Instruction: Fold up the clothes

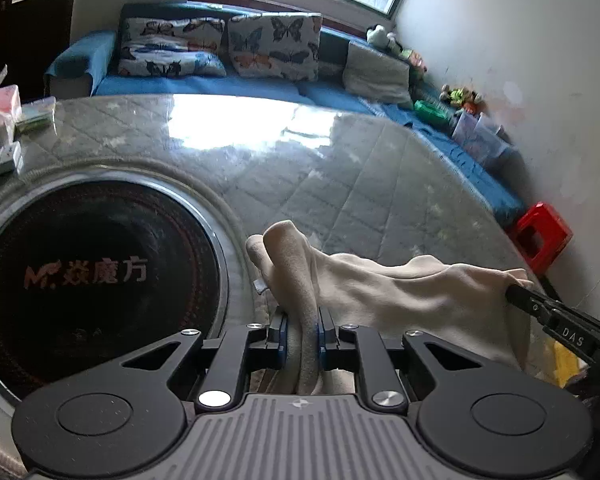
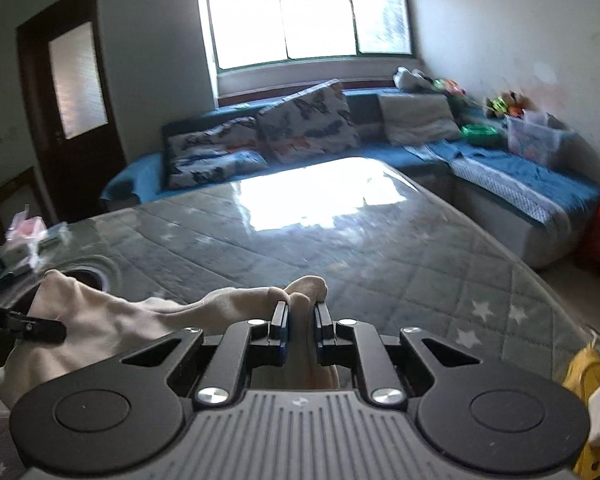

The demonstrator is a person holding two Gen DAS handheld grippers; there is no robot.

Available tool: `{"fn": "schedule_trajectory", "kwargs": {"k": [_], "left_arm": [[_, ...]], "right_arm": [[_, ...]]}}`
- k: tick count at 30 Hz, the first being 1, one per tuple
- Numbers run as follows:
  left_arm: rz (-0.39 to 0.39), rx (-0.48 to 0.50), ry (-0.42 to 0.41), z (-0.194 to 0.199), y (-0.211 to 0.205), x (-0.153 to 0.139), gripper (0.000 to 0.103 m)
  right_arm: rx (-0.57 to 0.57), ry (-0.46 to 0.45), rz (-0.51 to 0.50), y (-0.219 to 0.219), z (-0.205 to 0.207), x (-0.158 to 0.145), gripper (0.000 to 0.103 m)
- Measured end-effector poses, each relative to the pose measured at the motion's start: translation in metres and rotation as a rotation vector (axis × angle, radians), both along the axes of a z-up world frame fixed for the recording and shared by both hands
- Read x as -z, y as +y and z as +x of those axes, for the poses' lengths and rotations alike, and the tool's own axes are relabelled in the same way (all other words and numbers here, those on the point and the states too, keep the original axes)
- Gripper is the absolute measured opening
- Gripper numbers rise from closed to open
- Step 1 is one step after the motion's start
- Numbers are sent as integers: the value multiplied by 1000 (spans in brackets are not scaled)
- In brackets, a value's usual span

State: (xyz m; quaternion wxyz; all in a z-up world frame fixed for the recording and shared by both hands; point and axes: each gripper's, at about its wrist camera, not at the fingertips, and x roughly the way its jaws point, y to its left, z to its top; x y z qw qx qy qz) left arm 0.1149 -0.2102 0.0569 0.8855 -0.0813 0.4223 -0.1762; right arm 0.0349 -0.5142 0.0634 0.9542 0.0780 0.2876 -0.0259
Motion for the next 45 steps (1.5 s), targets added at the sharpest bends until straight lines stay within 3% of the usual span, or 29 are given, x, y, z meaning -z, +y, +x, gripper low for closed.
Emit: {"fn": "schedule_trajectory", "kwargs": {"k": [4,10,12,15,17,19,21,31,37,45], "left_arm": [[11,-8,31,4,1,9,16],[23,-37,45,4,12,13,26],[34,-53,44,3,14,12,41],[61,-64,25,0,17,10,43],[62,-74,26,-2,21,9,47],[65,-86,22,-4,24,8,48],[63,-96,24,-5,26,8,53],[94,-91,-9,-7,17,4,57],[147,-74,-44,3,3,2,61],[173,-90,-16,26,-4,13,64]], "right_arm": [[11,35,-6,-6,4,8,12],[46,52,-54,-7,3,6,13],[22,35,-50,-5,3,0,13],[-38,35,-27,6,8,-2,14],[-90,43,-7,17,13,-1,19],[-135,50,-5,29,18,1,37],[-185,56,-21,43,23,4,37],[-258,78,-77,79,39,24,42],[-252,74,-73,76,43,24,44],[-235,87,-26,67,56,25,45]]}}
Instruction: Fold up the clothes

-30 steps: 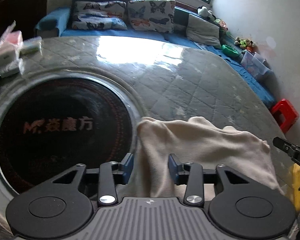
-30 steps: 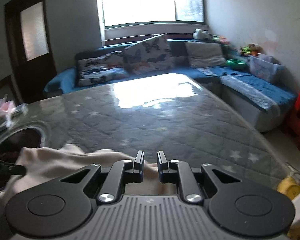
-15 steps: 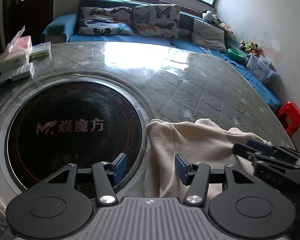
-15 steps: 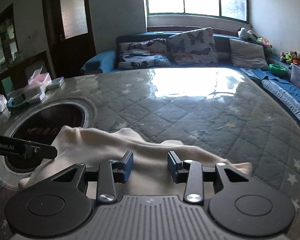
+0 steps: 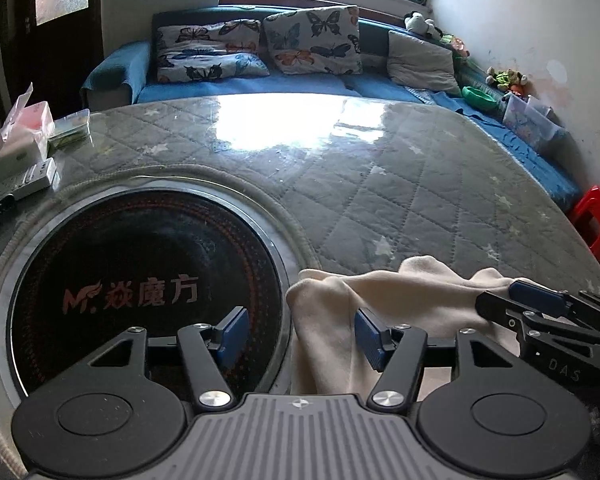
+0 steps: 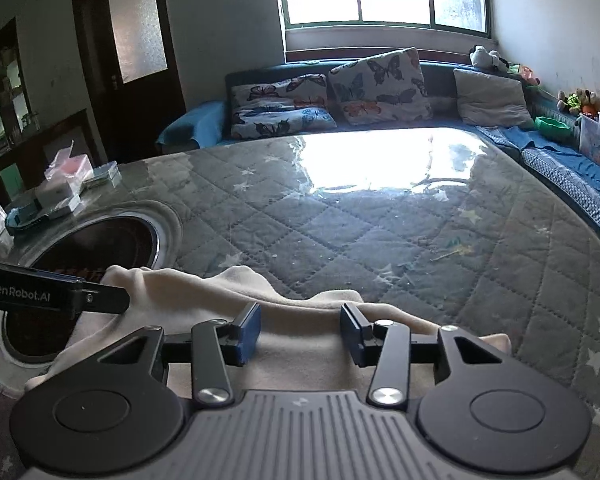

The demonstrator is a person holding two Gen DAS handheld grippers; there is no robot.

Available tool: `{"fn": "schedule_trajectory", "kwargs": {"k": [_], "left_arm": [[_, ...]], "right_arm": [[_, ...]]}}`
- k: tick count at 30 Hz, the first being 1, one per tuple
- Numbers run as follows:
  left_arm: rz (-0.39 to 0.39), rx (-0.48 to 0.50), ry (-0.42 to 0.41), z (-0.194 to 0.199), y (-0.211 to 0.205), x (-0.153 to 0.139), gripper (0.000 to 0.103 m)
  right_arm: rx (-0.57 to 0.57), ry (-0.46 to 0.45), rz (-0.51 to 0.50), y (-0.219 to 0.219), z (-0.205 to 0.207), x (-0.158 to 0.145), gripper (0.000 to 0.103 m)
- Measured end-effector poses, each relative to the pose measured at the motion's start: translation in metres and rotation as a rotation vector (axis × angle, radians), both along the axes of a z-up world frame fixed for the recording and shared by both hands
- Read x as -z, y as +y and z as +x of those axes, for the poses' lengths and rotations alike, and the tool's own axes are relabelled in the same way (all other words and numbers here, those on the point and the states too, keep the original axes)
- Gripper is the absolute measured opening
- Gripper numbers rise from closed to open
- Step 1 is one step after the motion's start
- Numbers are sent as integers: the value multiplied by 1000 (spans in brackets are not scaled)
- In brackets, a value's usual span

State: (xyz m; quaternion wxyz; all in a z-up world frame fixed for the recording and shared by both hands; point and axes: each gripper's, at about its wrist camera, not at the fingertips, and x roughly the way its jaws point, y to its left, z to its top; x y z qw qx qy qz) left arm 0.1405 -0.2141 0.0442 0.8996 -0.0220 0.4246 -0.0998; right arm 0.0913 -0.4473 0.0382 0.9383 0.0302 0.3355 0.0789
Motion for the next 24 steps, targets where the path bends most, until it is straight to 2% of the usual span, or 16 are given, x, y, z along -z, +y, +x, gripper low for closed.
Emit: {"fn": "schedule_trajectory", "kwargs": {"k": [9,12,14,17,20,22,24], "left_arm": [[5,-13,24,9,1,11,72],[4,-13,23,6,3,8,72],[7,-10,15,2,5,6,74],[12,-6,3,-6,6,2,79],[17,1,-7,-17,8,0,86],[19,6,-16,-24,9,-2,88],[19,14,-27,-33,11,-5,94]], "right_arm": [[-2,3,-13,1,5,2,49],[-6,-3,-7,1,0,-2,58],[-16,-10,-6,3,-7,-6,59],[-33,-18,-6,8,-20,-9,67],[-47,-22,-4,14,-33,-10,70],[-53,-25,-2,19,-46,-11,78],[-57,-32,-9,22,-58,-11,78]]}}
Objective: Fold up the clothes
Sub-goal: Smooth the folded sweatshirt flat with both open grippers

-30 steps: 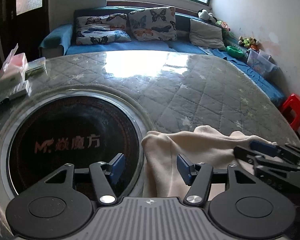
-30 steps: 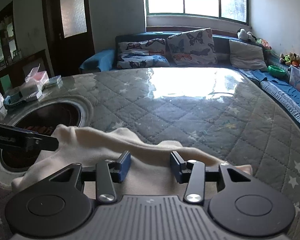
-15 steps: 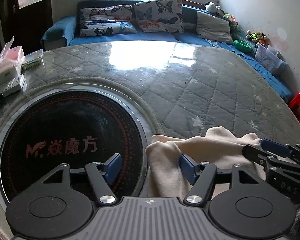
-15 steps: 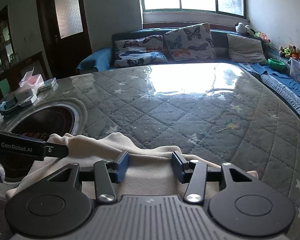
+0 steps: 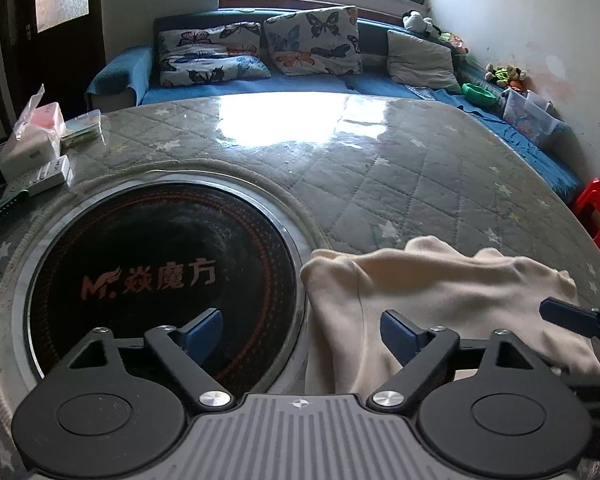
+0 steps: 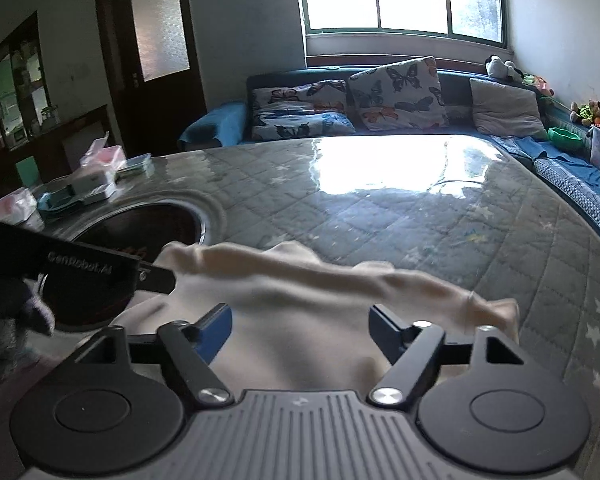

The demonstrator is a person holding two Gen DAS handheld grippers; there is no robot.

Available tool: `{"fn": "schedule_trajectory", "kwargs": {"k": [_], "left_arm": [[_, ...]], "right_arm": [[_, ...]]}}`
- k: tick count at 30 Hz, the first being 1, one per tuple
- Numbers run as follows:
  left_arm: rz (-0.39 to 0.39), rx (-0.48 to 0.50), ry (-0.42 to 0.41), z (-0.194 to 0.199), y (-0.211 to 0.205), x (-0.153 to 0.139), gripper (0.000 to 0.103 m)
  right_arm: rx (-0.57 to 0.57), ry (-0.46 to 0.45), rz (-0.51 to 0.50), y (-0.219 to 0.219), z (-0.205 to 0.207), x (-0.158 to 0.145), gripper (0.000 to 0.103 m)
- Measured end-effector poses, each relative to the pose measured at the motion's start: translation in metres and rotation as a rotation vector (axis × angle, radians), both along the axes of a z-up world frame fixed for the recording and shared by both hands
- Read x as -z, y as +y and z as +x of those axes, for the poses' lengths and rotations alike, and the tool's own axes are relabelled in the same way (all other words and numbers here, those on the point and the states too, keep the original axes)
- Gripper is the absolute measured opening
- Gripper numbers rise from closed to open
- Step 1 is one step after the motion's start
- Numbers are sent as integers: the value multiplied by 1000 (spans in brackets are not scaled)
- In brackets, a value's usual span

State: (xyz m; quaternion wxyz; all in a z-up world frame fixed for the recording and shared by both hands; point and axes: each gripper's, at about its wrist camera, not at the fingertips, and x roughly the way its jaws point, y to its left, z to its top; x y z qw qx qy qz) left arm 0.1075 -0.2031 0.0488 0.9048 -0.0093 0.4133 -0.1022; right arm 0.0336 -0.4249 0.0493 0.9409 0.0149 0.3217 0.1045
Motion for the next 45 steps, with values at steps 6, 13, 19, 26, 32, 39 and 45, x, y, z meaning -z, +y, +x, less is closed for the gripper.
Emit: {"fn": "schedule_trajectory", "kwargs": {"k": [6,13,19,26,32,39,45], "left_arm": [[12,22,-44,-30,7,-8,103],[31,43,-62,-56,14,-9,103],[67,57,-58,-64,14,2,103],[65,31,-27,-60,25,13,103],[30,-2,-30,-63,38,10,103],[-2,-40,-59,-68,58,1,103],[-39,-49,-82,-69,72,-5,103]], "right_arm": [[7,-1,-28,12,-29,4,85],[78,-3,-42,18,-48,12,90],[109,10,-71,23,-64,21,93],[138,0,-45,19,-75,16,94],[112,-36,-48,31,-58,1,100],[73,-36,-87,54,-20,3,103],[31,-10,-137,73,-7,16,103]]}}
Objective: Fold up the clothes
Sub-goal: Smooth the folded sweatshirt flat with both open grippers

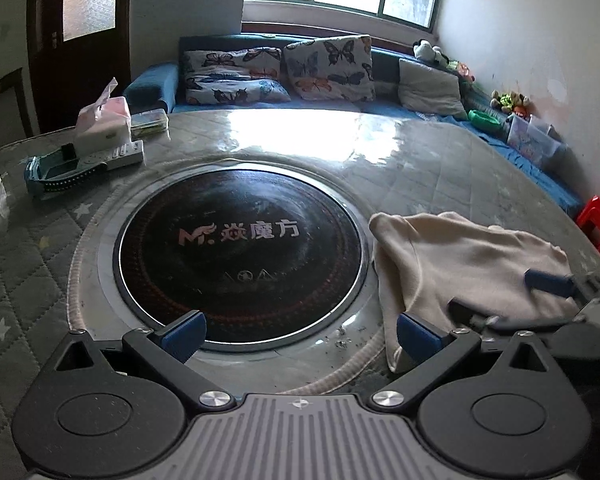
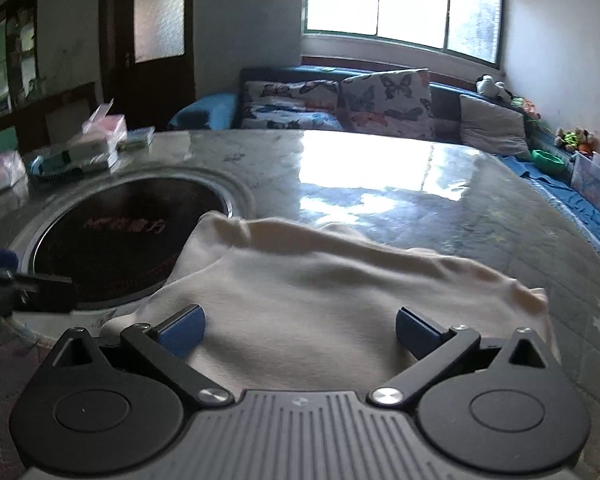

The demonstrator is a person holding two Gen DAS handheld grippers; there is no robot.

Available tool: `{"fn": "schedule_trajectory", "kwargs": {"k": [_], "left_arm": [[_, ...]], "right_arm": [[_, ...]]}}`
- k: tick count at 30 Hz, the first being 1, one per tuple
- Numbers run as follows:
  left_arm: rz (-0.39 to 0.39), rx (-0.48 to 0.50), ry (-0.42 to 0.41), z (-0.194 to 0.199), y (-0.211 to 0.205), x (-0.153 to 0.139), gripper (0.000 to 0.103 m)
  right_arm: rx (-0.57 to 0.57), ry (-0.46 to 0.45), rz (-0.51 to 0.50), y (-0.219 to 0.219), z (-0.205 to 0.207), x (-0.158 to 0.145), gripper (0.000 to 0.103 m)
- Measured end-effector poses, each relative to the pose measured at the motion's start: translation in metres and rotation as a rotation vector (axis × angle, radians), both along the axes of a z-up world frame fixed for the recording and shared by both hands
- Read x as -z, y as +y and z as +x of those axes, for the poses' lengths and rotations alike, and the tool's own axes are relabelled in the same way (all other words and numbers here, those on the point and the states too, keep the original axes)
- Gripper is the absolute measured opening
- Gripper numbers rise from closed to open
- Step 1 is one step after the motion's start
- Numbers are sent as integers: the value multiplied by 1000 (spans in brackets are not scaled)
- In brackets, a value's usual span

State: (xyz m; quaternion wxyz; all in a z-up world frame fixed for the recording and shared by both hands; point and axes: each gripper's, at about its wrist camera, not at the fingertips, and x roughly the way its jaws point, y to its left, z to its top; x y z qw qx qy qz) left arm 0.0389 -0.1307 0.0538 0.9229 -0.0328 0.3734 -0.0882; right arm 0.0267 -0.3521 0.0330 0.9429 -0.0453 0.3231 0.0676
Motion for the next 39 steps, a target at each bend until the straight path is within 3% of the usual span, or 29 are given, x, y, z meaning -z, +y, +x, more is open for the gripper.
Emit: {"fn": "schedule_trajectory", "kwargs": {"k": [6,10,14,19,26,35,39], "left_arm": [[-44,3,-32,2,6,-5,103],[-83,2,-28,5,10,-7,103],[-77,-8,-29,5,11,-7,103],[-64,-10,-20,5,10,-7,103],[-56,-8,-16,5,6,-5,103],[-36,25,-21,1,-7,-5,103],[-22,59,-17,-3,-19,-5,103]], "right_arm": [[-24,-26,-29,13,-6,-1,103],[-41,-51,3,18,-10,-7,103],[-63,-18,-18,30,-8,5,103],[-71,-46,-11,28,-12,0,103],[43,-94,72,-15,-24,-17,103],[216,-16,162,-86,-35,5,103],[215,-49,165,-90,-48,0,103]]}}
